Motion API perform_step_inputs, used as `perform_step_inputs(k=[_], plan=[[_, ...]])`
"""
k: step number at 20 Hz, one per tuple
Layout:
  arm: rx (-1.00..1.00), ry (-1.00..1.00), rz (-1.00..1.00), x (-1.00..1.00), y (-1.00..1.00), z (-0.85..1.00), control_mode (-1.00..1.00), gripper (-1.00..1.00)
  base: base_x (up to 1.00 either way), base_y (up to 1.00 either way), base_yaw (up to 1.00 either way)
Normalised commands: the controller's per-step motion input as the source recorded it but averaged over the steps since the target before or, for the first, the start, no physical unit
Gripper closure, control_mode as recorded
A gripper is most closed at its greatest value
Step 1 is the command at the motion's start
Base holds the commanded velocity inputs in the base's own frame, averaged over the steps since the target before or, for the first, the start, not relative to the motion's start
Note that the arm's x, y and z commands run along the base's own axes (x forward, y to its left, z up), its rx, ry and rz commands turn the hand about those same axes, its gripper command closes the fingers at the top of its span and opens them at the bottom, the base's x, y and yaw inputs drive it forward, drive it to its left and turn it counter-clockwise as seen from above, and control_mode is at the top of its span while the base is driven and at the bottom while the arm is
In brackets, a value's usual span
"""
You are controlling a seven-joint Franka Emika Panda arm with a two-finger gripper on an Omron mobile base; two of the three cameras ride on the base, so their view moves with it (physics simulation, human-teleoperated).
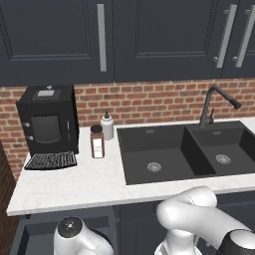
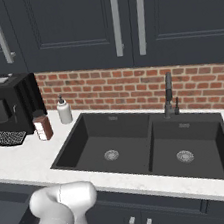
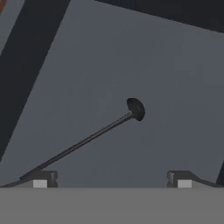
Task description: Pick the ladle from the drawer and place it on the counter.
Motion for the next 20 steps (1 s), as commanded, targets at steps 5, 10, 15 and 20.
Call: perform_step_inputs(k=[5, 10, 15, 20], plan=[[0.0, -0.07, 0.03, 0.0, -0.12, 0.0, -1.0, -1.0, 0.0, 0.0, 0.0], [0.0, 0.06, 0.0, 0.0, -0.1, 0.01, -1.0, -1.0, 0.0, 0.0, 0.0], [0.06, 0.03, 0.02, 0.24, -0.31, 0.0, -1.0, -1.0, 0.0, 0.0, 0.0], [0.05, 0.0, 0.0, 0.61, -0.28, -0.21, -1.0, -1.0, 0.0, 0.0, 0.0]])
